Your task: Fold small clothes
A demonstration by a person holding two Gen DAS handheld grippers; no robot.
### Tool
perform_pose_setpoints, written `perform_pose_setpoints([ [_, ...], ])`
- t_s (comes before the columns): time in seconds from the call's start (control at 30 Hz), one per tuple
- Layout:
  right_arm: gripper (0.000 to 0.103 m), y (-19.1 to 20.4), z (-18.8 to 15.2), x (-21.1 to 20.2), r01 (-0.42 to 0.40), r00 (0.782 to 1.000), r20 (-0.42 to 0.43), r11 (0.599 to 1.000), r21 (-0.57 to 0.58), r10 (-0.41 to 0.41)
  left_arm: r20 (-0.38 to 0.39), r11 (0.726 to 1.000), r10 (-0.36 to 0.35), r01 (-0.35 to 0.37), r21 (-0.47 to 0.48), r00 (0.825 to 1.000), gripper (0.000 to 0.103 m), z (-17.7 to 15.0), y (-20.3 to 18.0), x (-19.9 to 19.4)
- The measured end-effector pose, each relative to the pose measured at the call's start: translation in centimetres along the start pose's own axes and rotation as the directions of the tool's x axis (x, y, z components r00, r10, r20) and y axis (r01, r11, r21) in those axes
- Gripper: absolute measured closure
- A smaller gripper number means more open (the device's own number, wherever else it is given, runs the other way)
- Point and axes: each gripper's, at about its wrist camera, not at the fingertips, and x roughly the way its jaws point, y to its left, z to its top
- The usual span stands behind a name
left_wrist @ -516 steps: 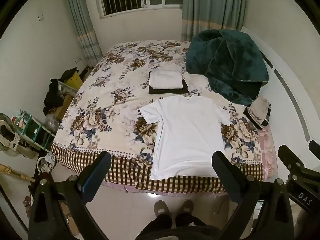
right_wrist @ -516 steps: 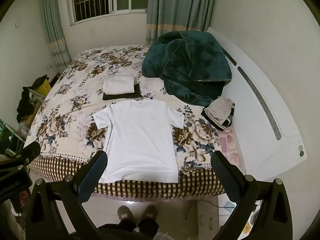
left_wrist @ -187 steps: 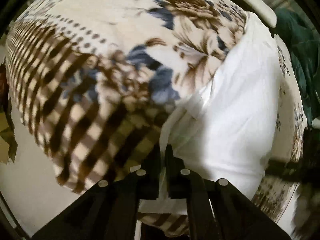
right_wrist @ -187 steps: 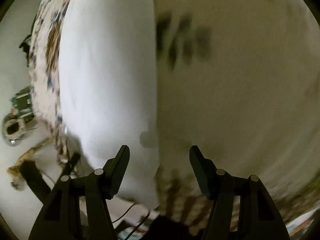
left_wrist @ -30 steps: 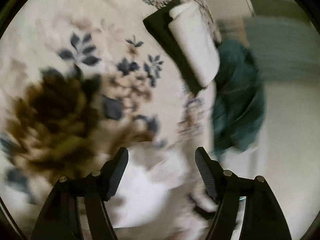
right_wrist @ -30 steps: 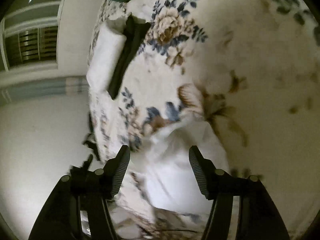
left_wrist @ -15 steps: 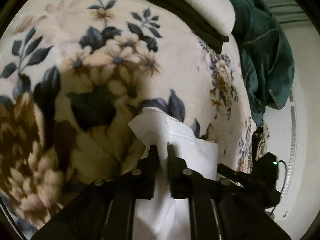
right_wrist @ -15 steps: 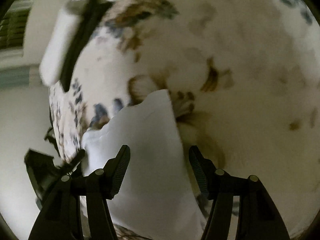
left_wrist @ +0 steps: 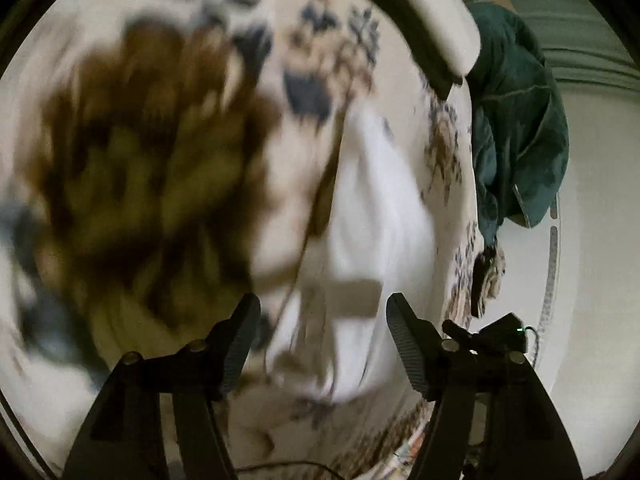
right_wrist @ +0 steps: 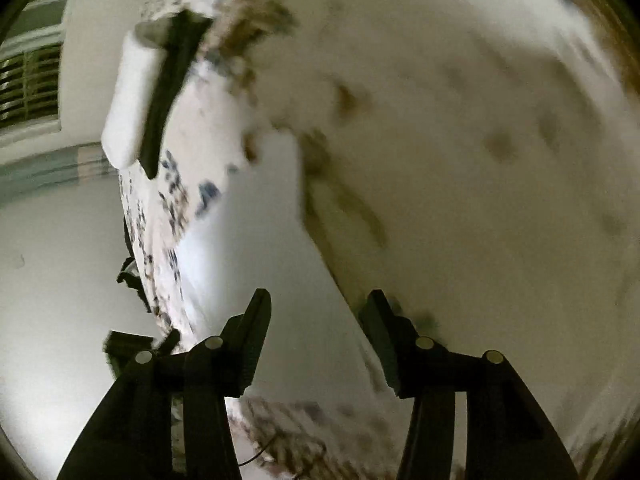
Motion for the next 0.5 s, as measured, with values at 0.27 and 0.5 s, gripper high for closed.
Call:
perform_pose_setpoints([
  [0.27,0.099,-2.9,-3.7,2.3,-0.109,0.994,0.020,0.989,0.101,0.107,0.104,0.997,0.026,-0.033,0.065,0.994,0.098,-3.0,-1.7,-0.5],
  [0.5,0.100,-1.4,-3.7,0.7,-0.037,0.997,0.063,0.998,0.041,0.035,0.153,0.994,0.099,-0.105,0.029,0.983,0.098,-0.8,0.7,-4.2],
])
